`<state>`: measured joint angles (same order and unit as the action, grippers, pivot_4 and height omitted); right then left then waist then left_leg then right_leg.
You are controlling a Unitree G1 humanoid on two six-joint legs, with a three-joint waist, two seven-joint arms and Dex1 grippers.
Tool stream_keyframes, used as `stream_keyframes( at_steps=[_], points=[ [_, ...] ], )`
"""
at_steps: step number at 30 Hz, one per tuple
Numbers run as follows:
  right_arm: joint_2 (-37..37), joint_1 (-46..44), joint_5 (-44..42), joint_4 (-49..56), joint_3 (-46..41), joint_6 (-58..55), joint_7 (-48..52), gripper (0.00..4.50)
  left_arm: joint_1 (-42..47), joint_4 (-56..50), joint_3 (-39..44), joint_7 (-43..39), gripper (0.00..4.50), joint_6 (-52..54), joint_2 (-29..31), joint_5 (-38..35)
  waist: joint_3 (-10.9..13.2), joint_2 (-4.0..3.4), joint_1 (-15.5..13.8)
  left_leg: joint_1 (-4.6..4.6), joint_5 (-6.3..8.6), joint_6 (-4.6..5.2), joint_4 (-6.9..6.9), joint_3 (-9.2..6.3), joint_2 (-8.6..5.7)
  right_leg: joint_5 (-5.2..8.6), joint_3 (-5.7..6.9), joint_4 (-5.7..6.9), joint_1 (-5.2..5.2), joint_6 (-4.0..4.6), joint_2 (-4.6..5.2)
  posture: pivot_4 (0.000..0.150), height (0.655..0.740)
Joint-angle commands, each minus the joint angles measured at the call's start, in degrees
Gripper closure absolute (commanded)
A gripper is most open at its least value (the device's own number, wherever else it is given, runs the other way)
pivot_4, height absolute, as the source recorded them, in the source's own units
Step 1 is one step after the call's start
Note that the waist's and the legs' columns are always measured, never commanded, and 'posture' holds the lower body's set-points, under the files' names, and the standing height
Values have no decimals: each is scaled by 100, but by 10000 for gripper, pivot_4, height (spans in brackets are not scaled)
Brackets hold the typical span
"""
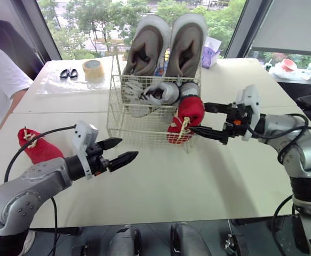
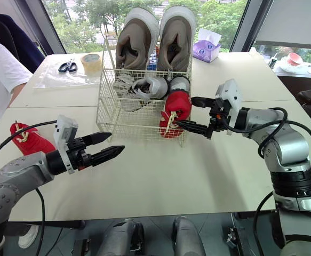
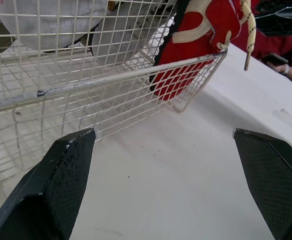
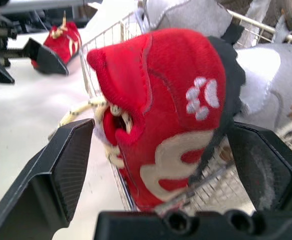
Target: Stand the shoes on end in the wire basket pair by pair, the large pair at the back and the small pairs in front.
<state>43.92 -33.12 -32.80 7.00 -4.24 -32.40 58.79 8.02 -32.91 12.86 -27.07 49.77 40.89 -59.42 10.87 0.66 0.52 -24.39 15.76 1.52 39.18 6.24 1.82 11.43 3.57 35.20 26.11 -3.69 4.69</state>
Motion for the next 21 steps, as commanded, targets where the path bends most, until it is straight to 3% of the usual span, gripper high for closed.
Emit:
stream_keyframes(
  at_steps=[1, 8, 13, 16, 21],
  points=[
    [330, -87, -129, 224, -372, -90, 88, 298, 2, -126, 269, -10, 0, -25, 98, -116, 0, 0, -5, 0, 0, 0, 0, 0, 0, 0, 0, 1, 0, 0, 0, 1500, 7400],
    [1406, 425, -929, 1013, -1168, -1428, 228, 298, -176, -36, 799, 87, 0, 56, 253, -442, 0, 0, -11, 0, 0, 0, 0, -2, 1, 2, 0, 0, 0, 3, 1, 1500, 7400],
    [2402, 674, -752, 573, -1736, -1559, 502, 298, 495, 305, 1374, 1349, 0, 379, 350, -1593, 0, 1, -75, 3, 0, 0, 6, -7, 0, 4, -1, 1, -7, 7, 2, 1500, 7400],
    [2763, 37, -1355, 235, -1951, -1863, 855, 298, 1295, 831, 1637, 2384, 0, 505, 753, -1780, 1, 2, -102, 11, 0, 0, 8, -7, 0, 4, -4, 2, -12, 7, 1, 1500, 7400],
    [2184, -1513, -2537, 557, -1475, -2441, 685, 298, 2199, 2459, 1315, 3179, 0, 1661, 2134, -875, 1, 0, 36, 26, 0, 0, -8, -1, 3, 3, -12, 7, -11, 4, -16, 1500, 7400]
  ],
)
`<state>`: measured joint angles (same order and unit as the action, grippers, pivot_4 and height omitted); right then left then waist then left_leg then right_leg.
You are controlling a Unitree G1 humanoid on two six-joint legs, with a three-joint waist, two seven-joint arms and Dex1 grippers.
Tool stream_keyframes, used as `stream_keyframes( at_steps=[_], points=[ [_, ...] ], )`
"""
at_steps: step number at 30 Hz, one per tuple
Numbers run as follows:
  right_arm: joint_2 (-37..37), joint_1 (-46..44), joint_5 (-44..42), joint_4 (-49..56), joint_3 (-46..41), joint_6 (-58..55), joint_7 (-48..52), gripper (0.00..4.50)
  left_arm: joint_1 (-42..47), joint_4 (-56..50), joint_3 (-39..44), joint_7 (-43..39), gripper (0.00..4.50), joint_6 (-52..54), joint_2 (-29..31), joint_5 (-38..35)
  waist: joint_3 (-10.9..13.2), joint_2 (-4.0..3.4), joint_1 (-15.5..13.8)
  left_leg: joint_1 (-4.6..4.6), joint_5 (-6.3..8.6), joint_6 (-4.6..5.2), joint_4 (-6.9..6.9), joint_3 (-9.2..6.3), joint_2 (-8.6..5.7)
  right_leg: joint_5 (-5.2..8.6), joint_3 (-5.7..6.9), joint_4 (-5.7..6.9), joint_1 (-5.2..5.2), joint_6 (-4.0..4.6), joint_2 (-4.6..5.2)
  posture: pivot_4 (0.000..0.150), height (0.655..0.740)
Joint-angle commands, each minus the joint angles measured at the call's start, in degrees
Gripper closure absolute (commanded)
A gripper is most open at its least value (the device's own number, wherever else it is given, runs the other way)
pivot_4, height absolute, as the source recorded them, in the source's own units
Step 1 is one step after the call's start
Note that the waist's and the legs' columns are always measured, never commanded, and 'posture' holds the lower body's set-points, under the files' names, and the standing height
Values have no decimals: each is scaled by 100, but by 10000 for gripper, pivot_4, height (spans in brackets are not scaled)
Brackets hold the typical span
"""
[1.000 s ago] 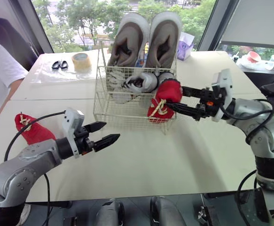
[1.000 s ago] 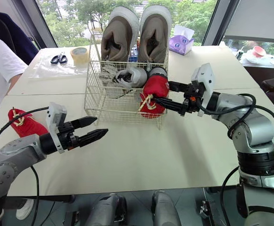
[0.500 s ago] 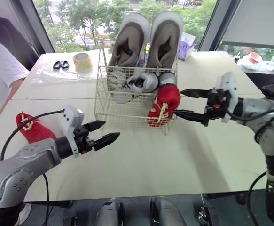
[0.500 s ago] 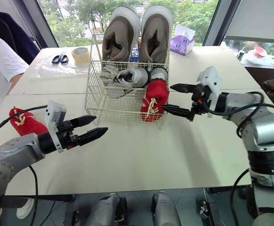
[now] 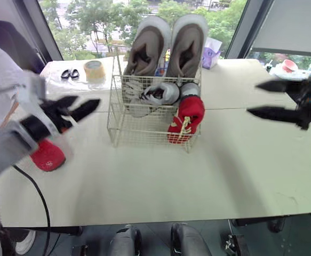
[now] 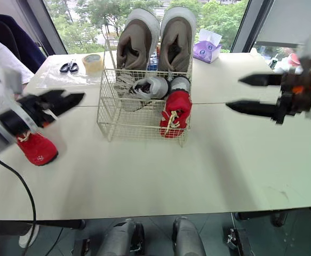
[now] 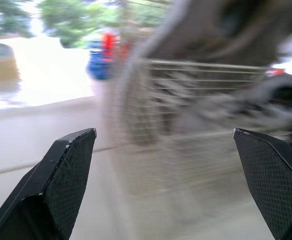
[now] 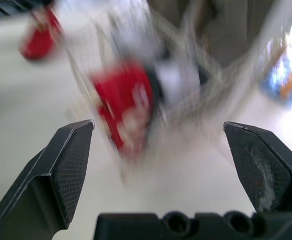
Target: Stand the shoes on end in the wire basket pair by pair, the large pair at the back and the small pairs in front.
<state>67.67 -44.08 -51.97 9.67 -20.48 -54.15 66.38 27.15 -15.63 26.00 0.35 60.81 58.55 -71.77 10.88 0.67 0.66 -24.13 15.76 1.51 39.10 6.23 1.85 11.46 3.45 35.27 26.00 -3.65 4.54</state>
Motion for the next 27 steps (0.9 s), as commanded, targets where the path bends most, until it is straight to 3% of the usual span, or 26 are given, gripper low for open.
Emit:
stream_keyframes(
  at_steps=[1, 5, 10, 18, 23, 27],
  points=[
    [-285, -558, -750, 413, 270, -336, -46, 298, 486, 1036, 3, 658, 0, 848, 457, 368, -1, -1, 22, 4, 0, 0, -7, 1, 2, -1, 0, 1, 1, -3, -1, 1500, 7400],
    [-365, -681, -407, 1042, 1167, 76, 674, 298, 1197, 2076, 454, 2070, 0, 2319, 568, 1057, 2, 5, 2, -8, -1, -3, -3, 1, 3, -8, 1, 8, 9, -21, 8, 1500, 7400],
    [-272, -614, 399, 789, 1761, 789, 1268, 298, 1371, 2162, 1549, 2863, 0, 3163, -163, 1691, -6, 34, -50, -29, -21, -37, 10, 4, -7, -20, 3, 7, 20, -43, 23, 1500, 7400],
    [-471, -610, 773, 575, 1957, 1059, 1434, 298, 965, 2299, 2054, 2875, 0, 3169, -871, 2069, -8, 56, -119, -26, -31, -59, 10, 7, -5, -25, 4, 25, 32, -39, 30, 1500, 7400],
    [-479, -523, 723, 690, 1839, 911, 1284, 298, 849, 3034, 1826, 2284, 0, 3006, -1032, 2709, -9, 57, -131, -25, -33, -64, 9, 7, -4, -30, 8, 26, 33, -31, 30, 1500, 7400],
    [-447, -420, 676, 795, 1728, 803, 1135, 0, 908, 3678, 1369, 1617, 13074, 2624, -905, 3172, -10, 56, -127, -24, -33, -64, 9, 8, -5, -31, 13, 26, 33, -29, 39, 1500, 7400]
  ],
)
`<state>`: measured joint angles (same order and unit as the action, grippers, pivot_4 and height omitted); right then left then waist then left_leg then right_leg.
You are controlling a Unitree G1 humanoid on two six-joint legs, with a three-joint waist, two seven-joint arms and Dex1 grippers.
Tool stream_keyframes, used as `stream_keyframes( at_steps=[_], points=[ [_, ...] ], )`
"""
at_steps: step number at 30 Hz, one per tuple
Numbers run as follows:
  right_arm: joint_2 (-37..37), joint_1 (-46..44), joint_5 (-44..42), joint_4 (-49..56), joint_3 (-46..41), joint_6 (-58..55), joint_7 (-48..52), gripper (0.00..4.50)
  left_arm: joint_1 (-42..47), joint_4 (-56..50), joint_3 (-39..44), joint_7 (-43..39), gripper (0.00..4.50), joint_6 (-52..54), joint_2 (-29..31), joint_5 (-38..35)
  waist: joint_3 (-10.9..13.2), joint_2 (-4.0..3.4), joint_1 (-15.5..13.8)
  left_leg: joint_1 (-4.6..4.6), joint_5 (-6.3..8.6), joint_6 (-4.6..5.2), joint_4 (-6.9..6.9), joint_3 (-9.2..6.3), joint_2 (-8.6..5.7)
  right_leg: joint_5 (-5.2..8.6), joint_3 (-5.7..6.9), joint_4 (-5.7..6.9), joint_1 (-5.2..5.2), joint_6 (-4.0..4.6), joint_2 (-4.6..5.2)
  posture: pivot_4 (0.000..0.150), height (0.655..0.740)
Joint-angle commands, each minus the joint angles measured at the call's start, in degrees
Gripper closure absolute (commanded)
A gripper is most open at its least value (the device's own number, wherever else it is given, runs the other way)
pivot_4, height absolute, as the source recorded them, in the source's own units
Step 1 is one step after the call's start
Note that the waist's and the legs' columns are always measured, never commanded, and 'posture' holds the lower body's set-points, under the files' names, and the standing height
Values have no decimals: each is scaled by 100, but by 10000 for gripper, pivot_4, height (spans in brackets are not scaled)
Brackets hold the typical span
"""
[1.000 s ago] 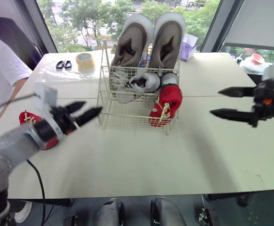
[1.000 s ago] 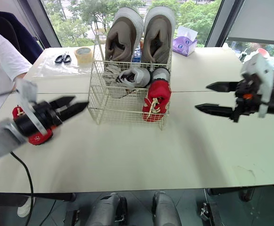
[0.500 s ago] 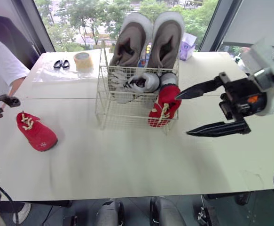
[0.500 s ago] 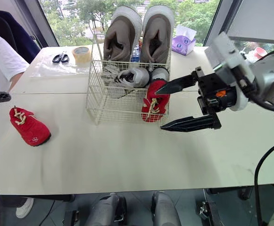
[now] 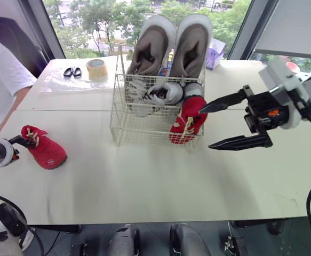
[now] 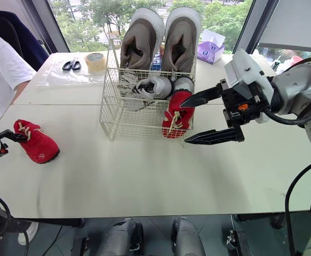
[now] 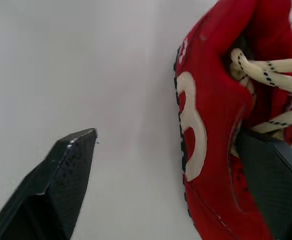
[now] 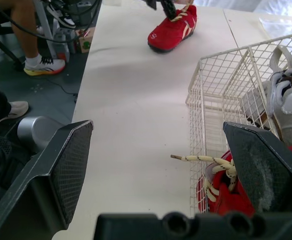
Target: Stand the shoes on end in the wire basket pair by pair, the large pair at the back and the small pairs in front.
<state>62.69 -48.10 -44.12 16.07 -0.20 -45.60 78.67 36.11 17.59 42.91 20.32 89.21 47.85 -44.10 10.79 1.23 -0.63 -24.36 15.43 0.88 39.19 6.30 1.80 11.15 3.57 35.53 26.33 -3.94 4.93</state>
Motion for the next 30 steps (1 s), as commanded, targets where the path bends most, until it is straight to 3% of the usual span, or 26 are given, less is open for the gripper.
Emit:
stream_keyframes(
  at_steps=[1, 6, 13, 16, 18, 21, 23, 26, 30],
  points=[
    [56, -2, -124, 157, -327, -76, -111, 0, 44, 451, -433, -515, 18949, -290, 196, 496, -1, -1, 1, 0, 0, 0, 0, 0, 0, 0, 0, 1, 0, 0, 8, 1500, 7400],
    [57, 68, -139, 191, -392, -138, -214, 0, 221, 759, -804, -1048, 44290, -469, 286, 844, -6, -11, 40, 10, 1, 1, -6, 0, 2, -3, 0, 6, 0, 6, 8, 1500, 7400],
    [38, 117, -86, 55, -440, -151, -289, 0, 648, 133, -177, -905, 44754, -329, 152, 1230, -3, -5, 40, 18, 9, 19, -4, -3, 3, -2, -1, 34, 4, 8, 9, 1500, 7400],
    [-29, 84, -180, -136, -560, -357, -511, 0, 653, -2170, -762, -1651, 44754, -987, 209, 790, 4, 49, 24, 0, 3, 9, -1, -10, 3, -3, 0, 36, 16, 8, 9, 1500, 7400],
    [-78, 99, -214, -228, -628, -487, -685, 0, 693, -3497, -797, -1837, 44754, -1459, -100, 562, -3, 75, -20, -10, -10, -19, 2, -17, 2, -3, 1, 33, 19, 10, 19, 1500, 7400],
    [-157, 188, -282, -315, -728, -627, -860, 0, 1264, -4742, -362, -1708, 44754, -2186, -1336, -318, -10, 66, -48, -11, 3, -29, -1, -19, -23, 6, 6, -1, -4, 29, 60, 1500, 7400],
    [-224, 225, -335, -355, -764, -722, -954, 0, 1321, -5095, -481, -1786, 44754, -2526, -1731, -517, -12, 65, -6, -9, 8, -18, 0, -15, -35, 3, 3, -21, -20, 28, 70, 1500, 7400],
    [-263, 331, -340, -601, -837, -793, -990, 0, 693, -5580, -1563, -2825, 44754, -3517, -1823, -192, -18, 53, 60, 1, 2, 9, -4, 2, -32, -12, 0, -25, -24, 5, 58, 1500, 7400],
    [-217, 400, -248, -787, -854, -761, -971, 0, 312, -5134, -1937, -3344, 44754, -4567, -2278, 6, -18, 51, -3, 3, -2, 9, 6, 5, -8, -12, 9, -14, -23, 6, 6, 1500, 7400]
  ],
)
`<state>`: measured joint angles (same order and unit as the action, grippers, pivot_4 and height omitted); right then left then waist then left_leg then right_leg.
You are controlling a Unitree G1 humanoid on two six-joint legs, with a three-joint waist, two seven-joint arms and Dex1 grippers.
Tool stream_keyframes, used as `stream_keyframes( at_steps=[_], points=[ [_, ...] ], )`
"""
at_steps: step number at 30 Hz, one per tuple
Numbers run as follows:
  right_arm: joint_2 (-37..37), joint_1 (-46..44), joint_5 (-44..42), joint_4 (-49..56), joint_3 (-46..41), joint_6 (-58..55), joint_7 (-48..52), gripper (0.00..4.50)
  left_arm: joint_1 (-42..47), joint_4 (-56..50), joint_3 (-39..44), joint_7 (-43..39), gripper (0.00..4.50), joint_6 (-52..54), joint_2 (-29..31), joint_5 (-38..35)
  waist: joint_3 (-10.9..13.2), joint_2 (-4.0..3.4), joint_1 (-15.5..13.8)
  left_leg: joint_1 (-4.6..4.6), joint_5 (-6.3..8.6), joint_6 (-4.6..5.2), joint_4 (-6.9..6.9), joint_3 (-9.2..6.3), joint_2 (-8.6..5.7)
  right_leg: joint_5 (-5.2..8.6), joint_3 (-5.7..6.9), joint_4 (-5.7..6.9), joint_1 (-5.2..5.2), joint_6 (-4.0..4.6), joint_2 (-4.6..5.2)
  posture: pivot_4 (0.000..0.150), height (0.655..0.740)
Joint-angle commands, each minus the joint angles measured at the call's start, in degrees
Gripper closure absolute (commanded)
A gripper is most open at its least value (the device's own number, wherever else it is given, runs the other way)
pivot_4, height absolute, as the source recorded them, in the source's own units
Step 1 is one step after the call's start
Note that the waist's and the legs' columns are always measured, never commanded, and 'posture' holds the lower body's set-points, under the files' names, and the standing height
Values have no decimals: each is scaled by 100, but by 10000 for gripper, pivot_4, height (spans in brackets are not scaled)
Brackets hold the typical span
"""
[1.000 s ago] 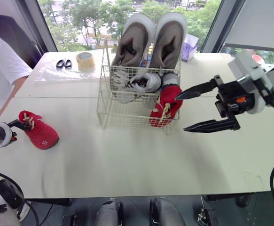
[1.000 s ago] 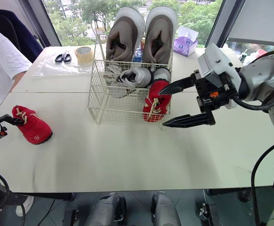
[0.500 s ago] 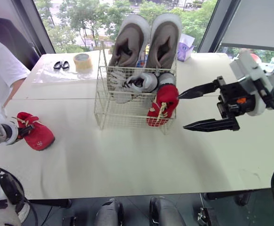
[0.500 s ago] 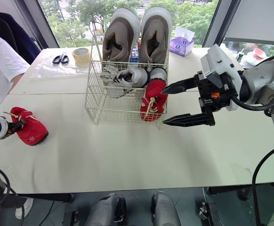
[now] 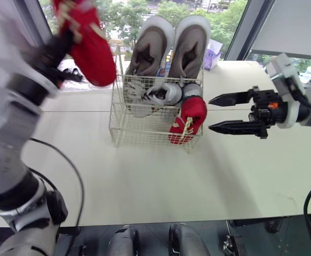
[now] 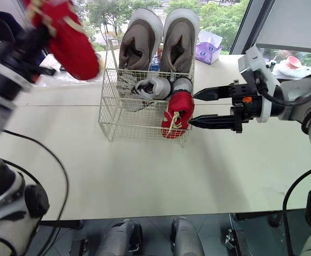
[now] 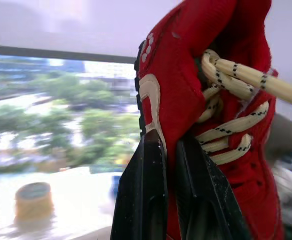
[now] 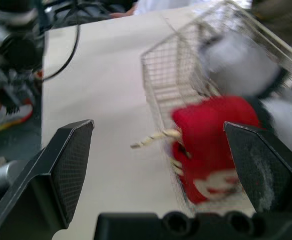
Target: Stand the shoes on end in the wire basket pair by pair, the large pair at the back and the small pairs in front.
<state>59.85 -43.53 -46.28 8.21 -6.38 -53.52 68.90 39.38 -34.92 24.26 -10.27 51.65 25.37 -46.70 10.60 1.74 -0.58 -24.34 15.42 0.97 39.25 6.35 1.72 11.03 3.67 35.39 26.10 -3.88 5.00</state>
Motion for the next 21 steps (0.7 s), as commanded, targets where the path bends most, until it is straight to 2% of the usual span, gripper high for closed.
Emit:
stream_keyframes(
  at_steps=[1, 13, 21],
  points=[
    [88, -39, -71, 3, -289, -9, -12, 0, -158, 162, -315, -488, 44754, -1124, 17, 543, 0, 0, -5, 1, 4, 9, 0, -1, 2, 0, 0, 1, 0, 1, -7, 1500, 7400],
    [194, 217, -372, 324, -830, -447, -436, 0, -1446, 987, -2093, -611, 44754, -3924, -611, 3095, -4, -5, -24, 5, 22, 43, 7, -7, 12, 0, -6, -14, -17, 2, -26, 1500, 7400],
    [179, 254, -452, 353, -893, -466, -577, 0, -1982, 1480, -2532, -732, 44754, -4869, -790, 3794, -4, -6, -25, 7, 26, 49, 7, -10, 15, 0, -5, -14, -19, 2, -24, 1500, 7400]
  ],
)
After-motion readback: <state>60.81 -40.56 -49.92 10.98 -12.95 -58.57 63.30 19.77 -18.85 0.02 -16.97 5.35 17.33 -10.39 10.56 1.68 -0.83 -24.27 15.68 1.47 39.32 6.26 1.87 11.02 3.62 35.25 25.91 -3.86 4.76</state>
